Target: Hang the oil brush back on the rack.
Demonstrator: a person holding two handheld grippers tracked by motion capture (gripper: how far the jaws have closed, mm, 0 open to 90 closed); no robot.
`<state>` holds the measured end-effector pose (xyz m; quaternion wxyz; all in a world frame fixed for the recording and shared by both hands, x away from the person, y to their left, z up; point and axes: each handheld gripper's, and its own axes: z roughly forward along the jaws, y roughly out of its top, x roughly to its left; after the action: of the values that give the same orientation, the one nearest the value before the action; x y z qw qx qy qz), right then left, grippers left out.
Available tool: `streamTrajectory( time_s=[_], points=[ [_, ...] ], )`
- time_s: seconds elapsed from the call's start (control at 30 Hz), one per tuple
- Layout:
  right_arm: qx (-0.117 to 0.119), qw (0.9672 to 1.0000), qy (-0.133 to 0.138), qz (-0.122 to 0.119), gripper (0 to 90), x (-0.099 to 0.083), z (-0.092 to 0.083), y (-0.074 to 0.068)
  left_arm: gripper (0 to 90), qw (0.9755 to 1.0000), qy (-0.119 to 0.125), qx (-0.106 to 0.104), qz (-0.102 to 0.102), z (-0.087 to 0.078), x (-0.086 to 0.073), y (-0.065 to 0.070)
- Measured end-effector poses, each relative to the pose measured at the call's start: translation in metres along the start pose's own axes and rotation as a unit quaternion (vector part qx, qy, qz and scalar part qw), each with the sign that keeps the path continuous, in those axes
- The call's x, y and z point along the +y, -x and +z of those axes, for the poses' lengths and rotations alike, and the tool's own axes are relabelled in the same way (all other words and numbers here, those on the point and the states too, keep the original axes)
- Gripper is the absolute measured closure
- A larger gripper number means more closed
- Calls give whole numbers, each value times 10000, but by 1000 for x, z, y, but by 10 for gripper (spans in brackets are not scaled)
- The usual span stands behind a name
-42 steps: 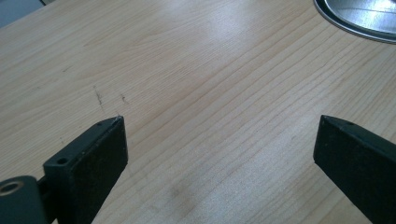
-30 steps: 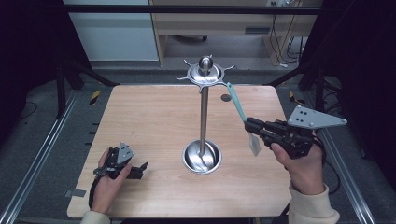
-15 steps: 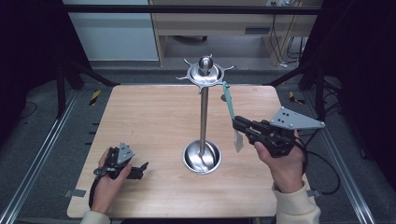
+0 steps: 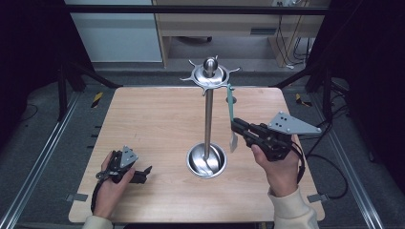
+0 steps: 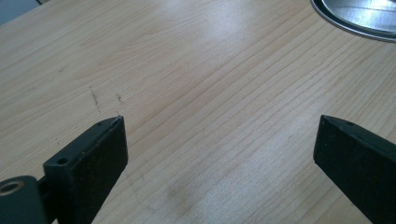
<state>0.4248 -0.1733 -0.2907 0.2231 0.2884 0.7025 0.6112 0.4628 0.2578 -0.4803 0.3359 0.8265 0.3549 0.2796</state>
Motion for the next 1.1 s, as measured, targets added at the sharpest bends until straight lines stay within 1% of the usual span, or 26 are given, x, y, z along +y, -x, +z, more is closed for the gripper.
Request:
streamTrajectory(
  time_s=[0.53, 0.63, 0.67, 0.73, 0.93, 1.0, 1.03, 1.07, 1.1],
  points=[
    [3, 10000, -30, -4, 828, 1, 2, -1, 26, 10000, -7, -7, 4, 0, 0, 0],
    [56, 10000, -50, -19, 836, 1, 3, -1, 26, 10000, -12, -7, 9, 0, 0, 0],
    [62, 10000, -58, -15, 871, 1, 3, -1, 26, 10000, -9, -10, 7, 0, 0, 0],
    [92, 9999, -68, -20, 871, 2, 3, -2, 26, 10000, -6, -11, 4, 0, 0, 0],
    [88, 9999, -62, -130, 865, 4, 2, -5, 26, 10000, -5, -12, 5, 0, 0, 0],
    [38, 9999, -49, -147, 862, 6, 0, -5, 26, 10000, -6, -13, 4, 0, 0, 0],
    [-56, 9998, -38, -199, 857, 8, -3, -4, 26, 10000, -4, -12, 4, 0, 0, 0],
    [-56, 9998, -38, -199, 857, 8, -3, -4, 26, 10000, -3, -12, 2, 0, 0, 0],
    [-131, 9997, -35, -211, 853, 9, -5, -4, 26, 10000, -5, -12, 5, 0, 0, 0]
  ],
)
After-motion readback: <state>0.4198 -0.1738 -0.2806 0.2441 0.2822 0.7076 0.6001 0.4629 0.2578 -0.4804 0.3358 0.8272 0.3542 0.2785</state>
